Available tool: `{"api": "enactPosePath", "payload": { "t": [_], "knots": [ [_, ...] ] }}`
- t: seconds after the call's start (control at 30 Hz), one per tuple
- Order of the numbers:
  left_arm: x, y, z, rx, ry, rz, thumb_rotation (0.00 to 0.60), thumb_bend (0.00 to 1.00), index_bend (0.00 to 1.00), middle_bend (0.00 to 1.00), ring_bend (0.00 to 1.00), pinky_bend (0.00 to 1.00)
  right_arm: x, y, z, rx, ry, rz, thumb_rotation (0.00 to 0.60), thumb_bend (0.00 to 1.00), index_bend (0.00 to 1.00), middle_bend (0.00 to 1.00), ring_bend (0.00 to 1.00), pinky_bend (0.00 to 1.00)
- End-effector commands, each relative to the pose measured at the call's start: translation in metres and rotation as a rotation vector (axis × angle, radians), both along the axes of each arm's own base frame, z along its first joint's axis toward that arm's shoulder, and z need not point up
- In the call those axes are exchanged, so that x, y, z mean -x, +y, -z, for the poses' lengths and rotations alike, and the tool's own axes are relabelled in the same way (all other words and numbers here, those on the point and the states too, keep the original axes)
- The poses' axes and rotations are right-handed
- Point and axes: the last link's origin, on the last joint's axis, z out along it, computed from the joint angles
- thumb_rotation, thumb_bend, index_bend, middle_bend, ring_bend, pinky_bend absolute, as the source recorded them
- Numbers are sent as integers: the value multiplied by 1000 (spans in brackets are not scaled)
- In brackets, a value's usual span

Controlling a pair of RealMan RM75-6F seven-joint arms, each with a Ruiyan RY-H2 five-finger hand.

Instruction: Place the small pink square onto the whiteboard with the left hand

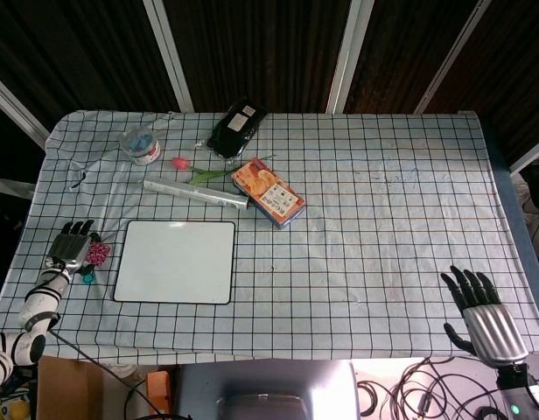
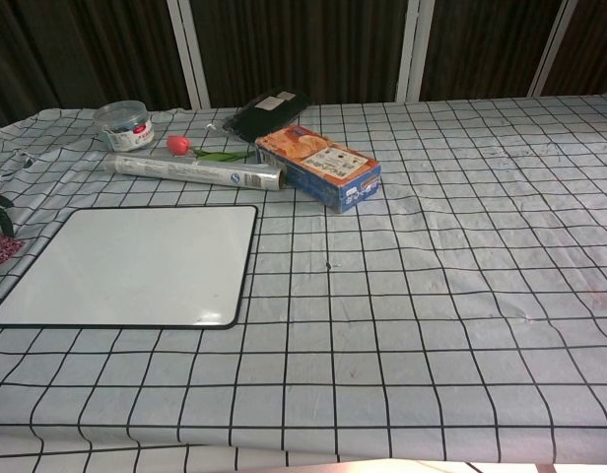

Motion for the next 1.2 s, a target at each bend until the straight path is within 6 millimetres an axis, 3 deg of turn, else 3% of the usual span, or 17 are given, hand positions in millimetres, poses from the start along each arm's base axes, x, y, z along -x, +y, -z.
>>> {"api": "enactPosePath", "payload": {
  "t": [0.03, 0.37, 0.57, 0.9, 1.2],
  "knots": [
    [-1, -2, -4, -14, -20, 13, 600, 294, 513, 0, 0, 0, 0, 0, 0, -1, 0, 0, 600, 255, 0, 0, 0, 72],
    [-9, -4, -13, -32, -50, 46, 600, 297, 514, 0, 0, 0, 0, 0, 0, -2, -1, -2, 600, 255, 0, 0, 0, 72],
    [-26, -8, -19, -46, -80, 106, 600, 297, 512, 0, 0, 0, 0, 1, -1, -3, -3, -4, 600, 255, 0, 0, 0, 72],
    [-73, -30, -22, -12, -158, 227, 600, 301, 485, 0, 0, 0, -1, 3, -3, -3, -12, -13, 600, 255, 0, 0, 0, 72],
    [-124, -50, 5, 49, -226, 355, 600, 301, 436, 0, 0, 0, -3, 6, 0, -24, -8, -32, 600, 255, 0, 0, 0, 72]
  ]
}}
